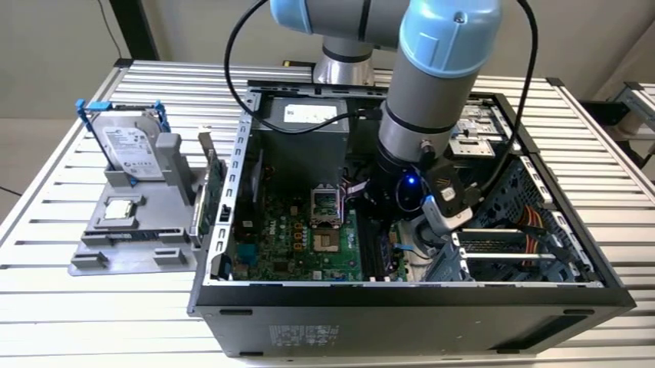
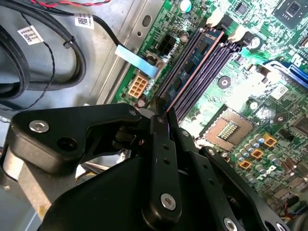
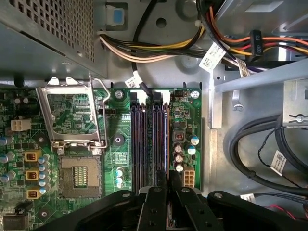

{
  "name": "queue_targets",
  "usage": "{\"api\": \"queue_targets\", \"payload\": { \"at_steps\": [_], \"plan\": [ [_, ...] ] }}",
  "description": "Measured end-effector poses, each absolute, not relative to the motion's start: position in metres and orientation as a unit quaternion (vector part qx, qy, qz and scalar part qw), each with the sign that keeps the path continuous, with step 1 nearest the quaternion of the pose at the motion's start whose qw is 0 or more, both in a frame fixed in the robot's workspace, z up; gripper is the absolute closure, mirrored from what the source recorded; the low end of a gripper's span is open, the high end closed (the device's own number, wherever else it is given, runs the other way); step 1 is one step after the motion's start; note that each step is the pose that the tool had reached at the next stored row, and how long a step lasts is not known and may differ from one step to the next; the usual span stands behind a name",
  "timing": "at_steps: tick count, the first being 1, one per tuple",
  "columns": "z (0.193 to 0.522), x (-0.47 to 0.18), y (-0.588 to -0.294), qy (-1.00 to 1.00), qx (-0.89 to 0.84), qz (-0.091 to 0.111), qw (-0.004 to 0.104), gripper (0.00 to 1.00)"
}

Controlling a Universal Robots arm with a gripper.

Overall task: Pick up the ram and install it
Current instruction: 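Insert the ram into the slot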

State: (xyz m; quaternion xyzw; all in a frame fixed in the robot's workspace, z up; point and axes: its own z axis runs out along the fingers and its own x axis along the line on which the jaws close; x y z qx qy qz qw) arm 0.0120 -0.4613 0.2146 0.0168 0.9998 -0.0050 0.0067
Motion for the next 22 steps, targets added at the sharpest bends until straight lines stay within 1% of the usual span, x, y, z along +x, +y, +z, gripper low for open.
{"api": "queue_targets", "payload": {
  "at_steps": [22],
  "plan": [
    [0.2106, 0.0115, -0.4583, 1.0, 0.02, -0.005, 0.007, 1.0]
  ]
}}
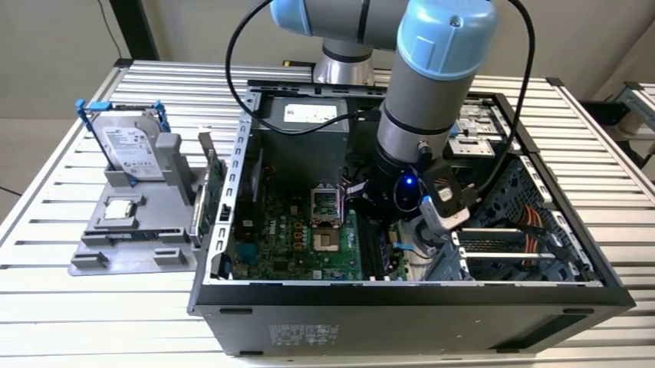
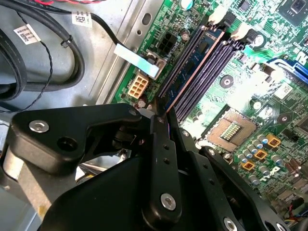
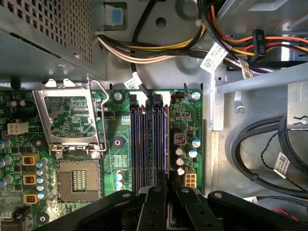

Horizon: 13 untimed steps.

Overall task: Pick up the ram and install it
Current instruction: 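Insert the ram into the slot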

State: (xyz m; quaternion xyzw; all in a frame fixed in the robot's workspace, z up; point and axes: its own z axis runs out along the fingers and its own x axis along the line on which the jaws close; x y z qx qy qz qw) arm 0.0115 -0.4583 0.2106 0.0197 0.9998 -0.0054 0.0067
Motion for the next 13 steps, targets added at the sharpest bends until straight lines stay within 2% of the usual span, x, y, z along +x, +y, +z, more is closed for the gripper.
{"api": "queue_targets", "payload": {
  "at_steps": [13],
  "plan": [
    [0.2058, 0.0115, -0.4583, 1.0, 0.02, -0.005, 0.007, 1.0]
  ]
}}
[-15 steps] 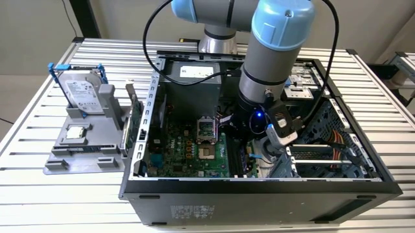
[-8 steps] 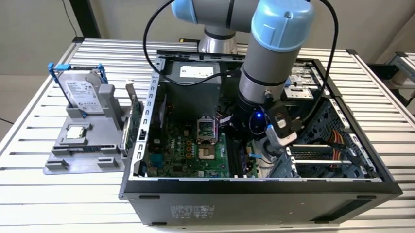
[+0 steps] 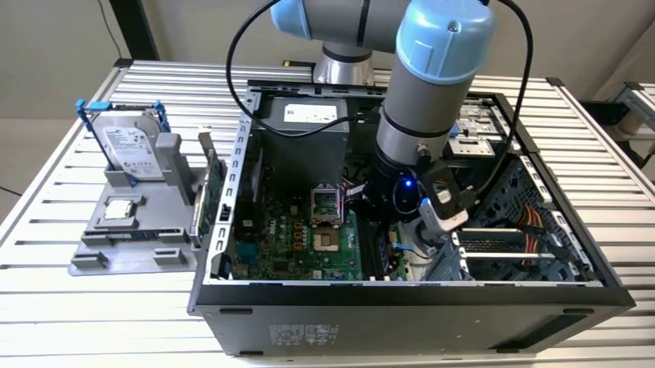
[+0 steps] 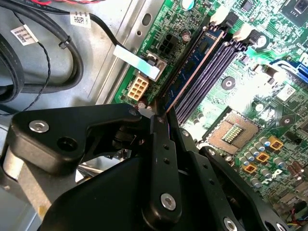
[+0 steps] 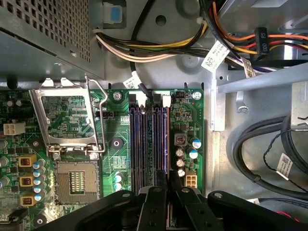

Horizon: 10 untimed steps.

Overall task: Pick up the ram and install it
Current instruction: 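Insert the ram into the slot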

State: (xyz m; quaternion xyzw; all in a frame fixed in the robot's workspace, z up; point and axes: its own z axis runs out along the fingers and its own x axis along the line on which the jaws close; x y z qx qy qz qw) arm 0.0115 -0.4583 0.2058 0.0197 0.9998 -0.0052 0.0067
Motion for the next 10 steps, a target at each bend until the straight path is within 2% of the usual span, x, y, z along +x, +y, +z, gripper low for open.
{"api": "queue_targets", "payload": {
  "at_steps": [7, 8, 10],
  "plan": [
    [0.2045, 0.0116, -0.4576, 1.0, 0.02, -0.003, 0.007, 1.0],
    [0.2044, 0.0116, -0.4577, 1.0, 0.02, -0.004, 0.007, 0.0],
    [0.2054, 0.0115, -0.4583, 1.0, 0.02, -0.005, 0.007, 0.0]
  ]
}}
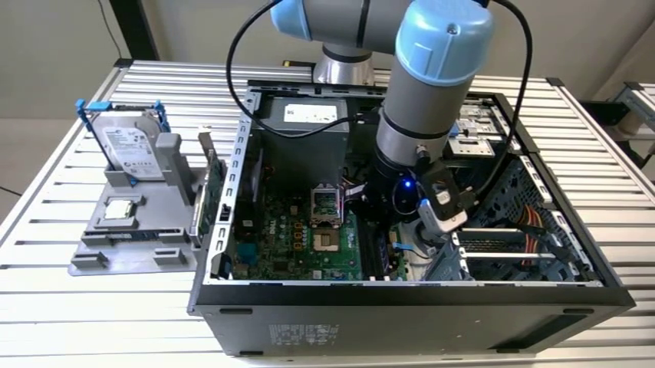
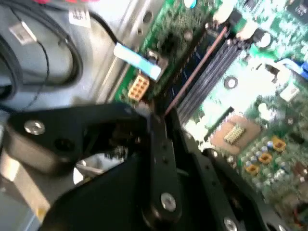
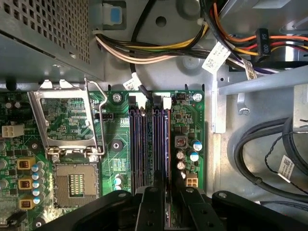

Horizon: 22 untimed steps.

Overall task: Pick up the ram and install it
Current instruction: 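Insert the ram into the slot, then press down the ram until it locks into place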

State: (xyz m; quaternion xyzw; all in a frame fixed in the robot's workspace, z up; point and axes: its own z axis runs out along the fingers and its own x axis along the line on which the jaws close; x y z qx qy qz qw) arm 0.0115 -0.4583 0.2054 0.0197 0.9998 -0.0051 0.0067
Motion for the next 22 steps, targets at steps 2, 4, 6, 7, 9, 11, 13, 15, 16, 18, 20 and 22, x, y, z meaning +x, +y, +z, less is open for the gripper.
{"api": "queue_targets", "payload": {
  "at_steps": [2, 4, 6, 7, 9, 11, 13, 15, 16, 18, 20, 22],
  "plan": [
    [0.206, 0.012, -0.458, 1.0, 0.02, -0.005, 0.007, 0.0],
    [0.208, 0.012, -0.458, 1.0, 0.02, -0.005, 0.007, 0.0],
    [0.214, 0.012, -0.458, 1.0, 0.02, -0.005, 0.007, 0.0],
    [0.218, 0.012, -0.458, 1.0, 0.02, -0.005, 0.006, 0.0],
    [0.225, 0.012, -0.458, 1.0, 0.02, -0.005, 0.006, 0.0],
    [0.232, 0.012, -0.458, 1.0, 0.02, -0.005, 0.006, 0.0],
    [0.238, 0.012, -0.458, 1.0, 0.02, -0.005, 0.006, 0.0],
    [0.243, 0.012, -0.458, 1.0, 0.02, -0.005, 0.006, 0.0],
    [0.243, 0.012, -0.458, 1.0, 0.02, -0.005, 0.006, 0.0],
    [0.243, 0.012, -0.458, 1.0, 0.02, -0.005, 0.006, 0.0],
    [0.243, 0.012, -0.458, 1.0, 0.02, -0.006, 0.006, 1.0],
    [0.243, 0.012, -0.458, 1.0, 0.02, -0.006, 0.006, 1.0]
  ]
}}
